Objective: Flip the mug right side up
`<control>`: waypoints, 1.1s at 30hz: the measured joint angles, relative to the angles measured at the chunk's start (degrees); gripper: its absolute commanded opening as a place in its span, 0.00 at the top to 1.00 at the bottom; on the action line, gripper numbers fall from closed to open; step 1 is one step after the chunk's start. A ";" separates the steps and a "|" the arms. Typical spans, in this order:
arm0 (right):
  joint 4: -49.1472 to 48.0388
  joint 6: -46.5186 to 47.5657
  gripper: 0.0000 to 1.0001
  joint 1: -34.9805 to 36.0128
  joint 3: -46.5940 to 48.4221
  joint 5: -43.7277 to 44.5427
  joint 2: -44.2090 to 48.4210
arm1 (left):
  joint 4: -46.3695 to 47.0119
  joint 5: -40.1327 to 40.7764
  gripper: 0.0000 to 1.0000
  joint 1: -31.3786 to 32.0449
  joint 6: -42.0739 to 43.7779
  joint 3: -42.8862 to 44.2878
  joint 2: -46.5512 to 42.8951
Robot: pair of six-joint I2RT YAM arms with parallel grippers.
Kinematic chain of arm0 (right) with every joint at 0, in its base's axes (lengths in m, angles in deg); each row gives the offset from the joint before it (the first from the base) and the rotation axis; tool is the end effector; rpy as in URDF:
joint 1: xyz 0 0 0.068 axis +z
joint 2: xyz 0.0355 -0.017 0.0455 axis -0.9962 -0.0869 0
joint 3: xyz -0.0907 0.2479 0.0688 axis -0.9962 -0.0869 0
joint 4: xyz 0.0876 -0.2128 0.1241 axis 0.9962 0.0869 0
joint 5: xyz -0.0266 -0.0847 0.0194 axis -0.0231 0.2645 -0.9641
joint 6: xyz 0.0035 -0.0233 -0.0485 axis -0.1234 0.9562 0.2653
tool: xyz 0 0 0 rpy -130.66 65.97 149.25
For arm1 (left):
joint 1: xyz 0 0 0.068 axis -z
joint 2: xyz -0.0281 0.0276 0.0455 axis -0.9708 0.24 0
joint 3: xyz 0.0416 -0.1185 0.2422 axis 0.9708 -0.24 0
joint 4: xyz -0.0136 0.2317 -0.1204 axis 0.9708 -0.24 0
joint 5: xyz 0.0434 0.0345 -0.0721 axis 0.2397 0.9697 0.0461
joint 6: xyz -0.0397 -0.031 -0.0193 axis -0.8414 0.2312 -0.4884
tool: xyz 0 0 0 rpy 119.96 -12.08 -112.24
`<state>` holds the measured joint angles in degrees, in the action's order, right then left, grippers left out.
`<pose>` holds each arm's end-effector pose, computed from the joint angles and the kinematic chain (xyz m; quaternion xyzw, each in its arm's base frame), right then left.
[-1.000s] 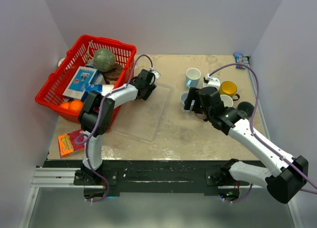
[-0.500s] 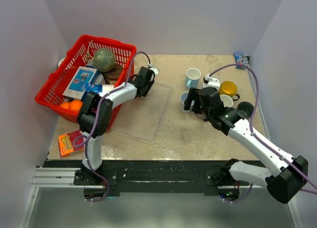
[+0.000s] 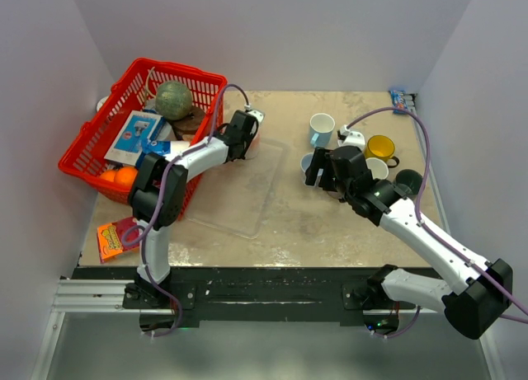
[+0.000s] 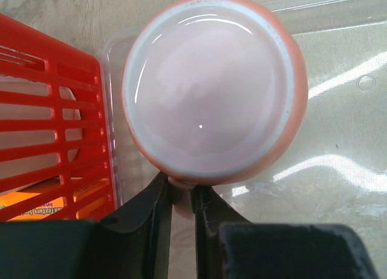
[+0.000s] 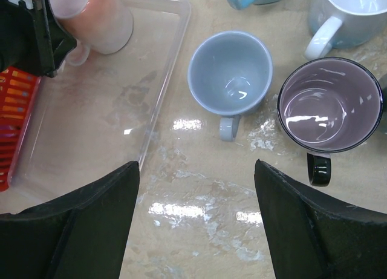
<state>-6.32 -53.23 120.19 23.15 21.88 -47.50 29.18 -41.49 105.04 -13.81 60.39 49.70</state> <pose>0.2026 0.1283 0.3111 0.0710 0.8686 0.1414 0.4696 0.3994 -0.2073 0.1937 0.1952 0.9000 0.0719 0.3832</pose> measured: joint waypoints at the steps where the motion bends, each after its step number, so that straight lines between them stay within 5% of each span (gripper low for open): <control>1: 0.00 0.00 0.21 0.00 0.00 -0.31 0.00 | -0.20 -0.02 1.00 0.00 -0.52 0.07 0.00; 9: -0.42 -0.07 0.20 0.00 -0.04 -4.52 0.92 | -2.62 -2.56 1.00 -0.02 -8.31 0.07 -1.22; 20: -8.20 -2.54 0.17 0.00 -5.46 -18.01 7.45 | -5.46 -17.90 1.00 -0.02 -25.05 -4.66 -15.15; 33: -31.69 -10.71 0.12 0.02 -17.11 -33.97 10.16 | 18.95 -43.39 1.00 0.15 -53.75 -23.21 -33.88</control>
<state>-38.01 -63.94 120.21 6.04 -12.09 -37.33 48.13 -84.87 105.20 -67.56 37.18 15.82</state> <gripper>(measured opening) 0.871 0.203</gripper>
